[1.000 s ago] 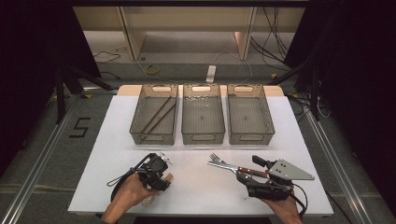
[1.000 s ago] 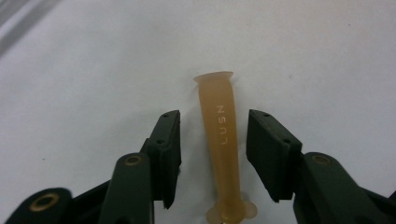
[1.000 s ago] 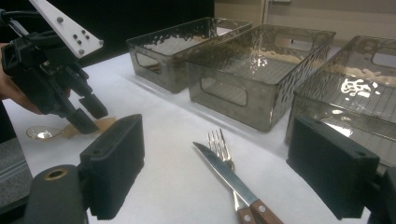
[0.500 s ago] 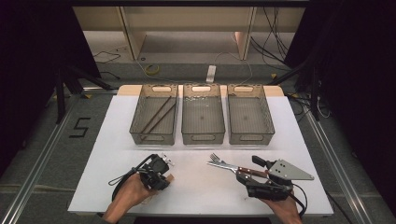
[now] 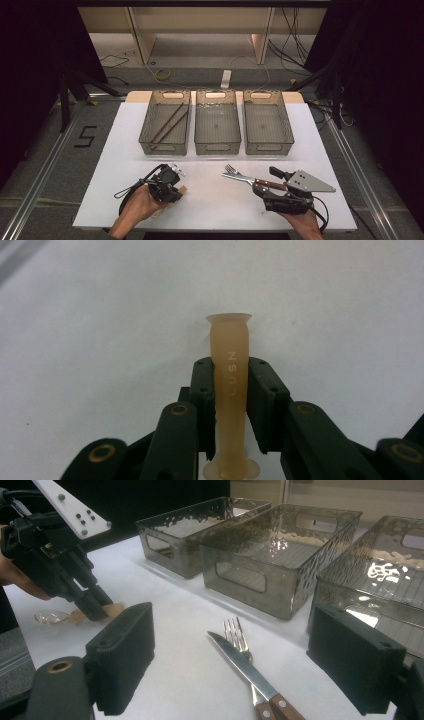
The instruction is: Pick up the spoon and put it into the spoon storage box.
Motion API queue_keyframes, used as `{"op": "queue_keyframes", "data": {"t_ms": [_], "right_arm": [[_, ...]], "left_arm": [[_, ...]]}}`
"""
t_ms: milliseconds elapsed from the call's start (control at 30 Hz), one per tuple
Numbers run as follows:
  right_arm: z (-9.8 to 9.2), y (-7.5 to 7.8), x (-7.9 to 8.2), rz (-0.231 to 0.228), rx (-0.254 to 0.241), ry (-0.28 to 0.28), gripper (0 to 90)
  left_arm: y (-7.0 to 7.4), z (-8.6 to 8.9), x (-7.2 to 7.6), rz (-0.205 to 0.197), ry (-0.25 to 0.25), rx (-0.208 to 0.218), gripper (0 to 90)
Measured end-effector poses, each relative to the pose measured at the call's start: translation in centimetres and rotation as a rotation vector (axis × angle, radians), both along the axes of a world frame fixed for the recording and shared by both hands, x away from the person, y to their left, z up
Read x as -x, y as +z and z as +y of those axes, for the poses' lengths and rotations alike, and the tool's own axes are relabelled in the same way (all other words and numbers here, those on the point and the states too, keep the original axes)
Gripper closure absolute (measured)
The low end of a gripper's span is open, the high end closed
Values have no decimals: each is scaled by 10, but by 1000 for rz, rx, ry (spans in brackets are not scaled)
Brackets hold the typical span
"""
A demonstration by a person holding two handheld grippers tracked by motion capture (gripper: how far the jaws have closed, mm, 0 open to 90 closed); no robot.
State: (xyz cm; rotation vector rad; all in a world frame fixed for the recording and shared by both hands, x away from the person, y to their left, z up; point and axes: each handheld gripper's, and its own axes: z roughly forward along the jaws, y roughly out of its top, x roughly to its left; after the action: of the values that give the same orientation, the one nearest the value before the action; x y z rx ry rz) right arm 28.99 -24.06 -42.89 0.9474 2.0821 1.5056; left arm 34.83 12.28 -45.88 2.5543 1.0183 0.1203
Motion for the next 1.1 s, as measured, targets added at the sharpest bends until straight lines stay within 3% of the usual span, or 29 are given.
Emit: {"op": "queue_keyframes", "data": {"t_ms": [367, 567, 833, 1100], "right_arm": [[0, 0, 0, -4, 1, 2, 192], [1, 0, 0, -6, 3, 1, 192], [1, 0, -1, -4, 4, -2, 192], [1, 0, -1, -5, 2, -1, 192]], "left_arm": [[13, 7, 0, -74, 19, 79, 746], [19, 10, -1, -93, 31, 131, 745], [40, 10, -6, -156, 38, 214, 745], [59, 1, -19, -226, 32, 256, 744]]}}
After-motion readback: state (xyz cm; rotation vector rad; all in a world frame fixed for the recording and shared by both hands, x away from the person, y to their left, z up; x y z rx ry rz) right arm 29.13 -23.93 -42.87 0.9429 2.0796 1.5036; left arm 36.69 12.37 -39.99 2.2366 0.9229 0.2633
